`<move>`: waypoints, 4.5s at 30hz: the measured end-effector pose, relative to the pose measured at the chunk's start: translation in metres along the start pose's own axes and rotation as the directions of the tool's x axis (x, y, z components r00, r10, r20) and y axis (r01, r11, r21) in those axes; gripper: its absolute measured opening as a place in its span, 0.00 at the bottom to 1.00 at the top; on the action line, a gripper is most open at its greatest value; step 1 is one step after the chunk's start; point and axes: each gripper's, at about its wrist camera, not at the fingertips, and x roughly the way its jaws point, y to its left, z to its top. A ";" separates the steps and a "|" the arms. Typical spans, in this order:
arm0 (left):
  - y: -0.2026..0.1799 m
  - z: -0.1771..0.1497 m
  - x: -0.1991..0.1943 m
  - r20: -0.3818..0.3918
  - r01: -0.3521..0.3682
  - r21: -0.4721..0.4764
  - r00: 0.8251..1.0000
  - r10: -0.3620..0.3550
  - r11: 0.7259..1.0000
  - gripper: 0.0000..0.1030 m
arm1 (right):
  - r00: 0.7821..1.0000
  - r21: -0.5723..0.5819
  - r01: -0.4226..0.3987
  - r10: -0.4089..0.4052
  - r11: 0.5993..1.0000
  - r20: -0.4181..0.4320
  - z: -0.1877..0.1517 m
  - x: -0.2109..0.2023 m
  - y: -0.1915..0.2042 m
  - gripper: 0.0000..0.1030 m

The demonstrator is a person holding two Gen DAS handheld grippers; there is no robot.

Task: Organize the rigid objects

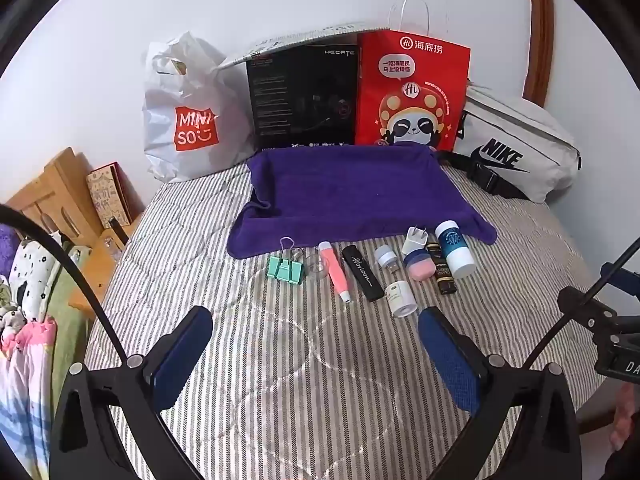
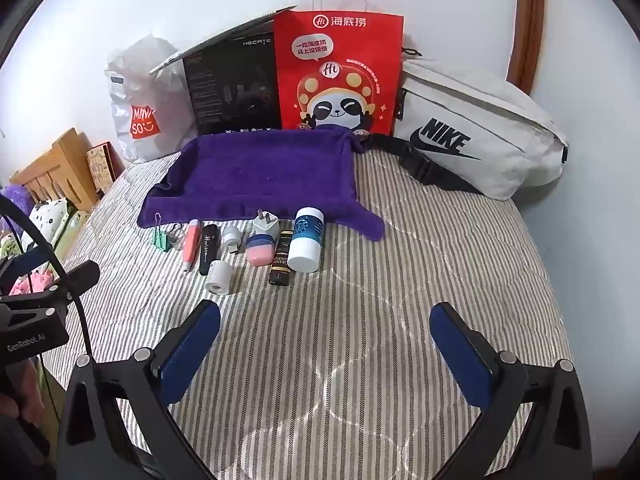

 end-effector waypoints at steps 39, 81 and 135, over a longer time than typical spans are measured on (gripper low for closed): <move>0.007 -0.005 -0.001 -0.009 -0.008 -0.012 1.000 0.008 1.000 1.00 | 1.000 0.000 0.015 -0.015 1.000 0.013 -0.001 -0.012 0.004 1.00; 0.005 -0.005 0.000 -0.013 -0.012 0.003 1.000 0.012 1.000 1.00 | 1.000 0.002 0.023 -0.023 1.000 0.017 0.003 -0.016 -0.003 1.00; 0.040 0.003 0.135 -0.103 0.044 0.062 0.994 -0.037 0.997 0.99 | 0.998 0.009 -0.008 0.009 1.000 -0.058 -0.017 0.068 -0.007 1.00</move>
